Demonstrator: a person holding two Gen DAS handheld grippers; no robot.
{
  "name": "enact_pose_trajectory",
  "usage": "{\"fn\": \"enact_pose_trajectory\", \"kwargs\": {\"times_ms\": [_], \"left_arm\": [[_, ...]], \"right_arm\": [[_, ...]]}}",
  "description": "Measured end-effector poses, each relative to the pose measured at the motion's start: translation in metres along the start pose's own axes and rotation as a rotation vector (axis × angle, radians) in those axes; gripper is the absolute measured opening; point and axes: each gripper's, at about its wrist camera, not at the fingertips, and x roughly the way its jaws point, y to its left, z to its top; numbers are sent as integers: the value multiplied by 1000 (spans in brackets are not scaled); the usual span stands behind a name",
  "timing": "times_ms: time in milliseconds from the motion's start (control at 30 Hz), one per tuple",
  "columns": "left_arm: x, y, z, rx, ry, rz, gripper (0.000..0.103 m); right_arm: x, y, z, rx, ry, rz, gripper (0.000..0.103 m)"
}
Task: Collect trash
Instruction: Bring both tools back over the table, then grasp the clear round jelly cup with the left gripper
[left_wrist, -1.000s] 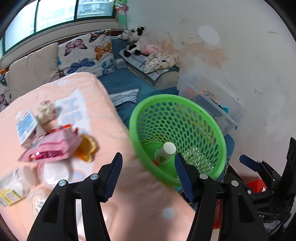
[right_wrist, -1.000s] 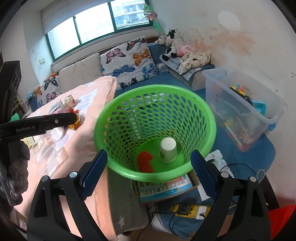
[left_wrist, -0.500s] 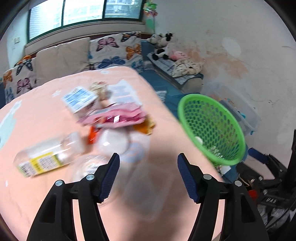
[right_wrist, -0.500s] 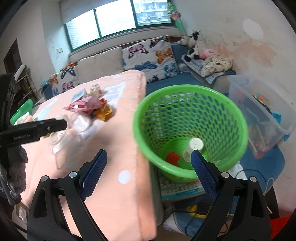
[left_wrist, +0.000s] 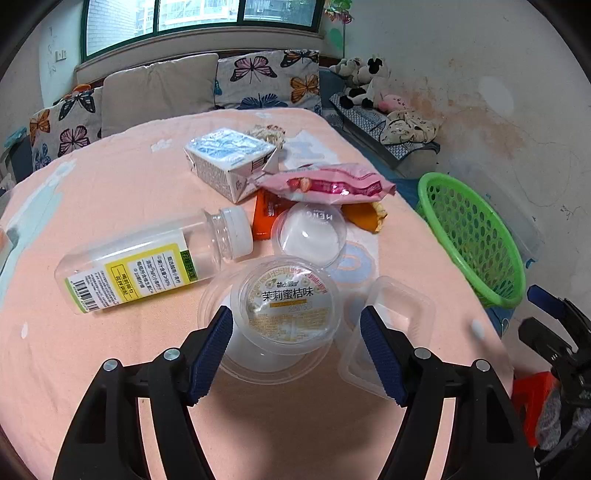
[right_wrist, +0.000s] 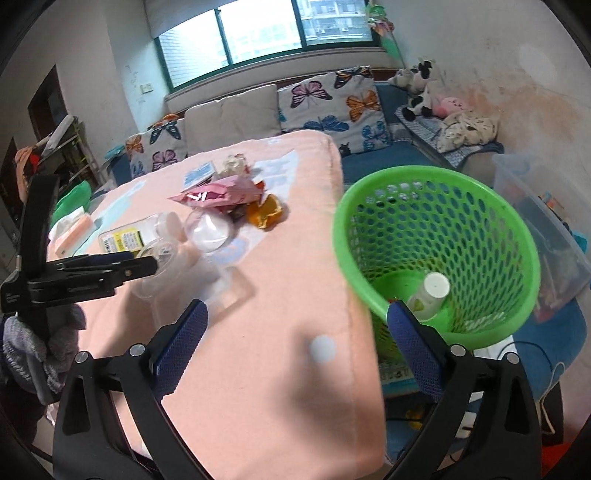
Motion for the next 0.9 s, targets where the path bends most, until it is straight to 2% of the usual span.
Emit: {"fn": "enact_pose_trajectory", "kwargs": {"times_ms": [533,600,667,900], "left_arm": [[22,7,4,-11,37,-11,70],[23,6,5,-10,38,-15,69],[23,6,5,-10,36,-19,63],[12,9,4,-21,4,-35,63]], "right_arm": [[20,30,-13,-52,62,66,98],[21,33,-13,-59,66,71,98],[22,36,-13,-67,70,72,98],[30,46,-14,-85,92,85,98]]}}
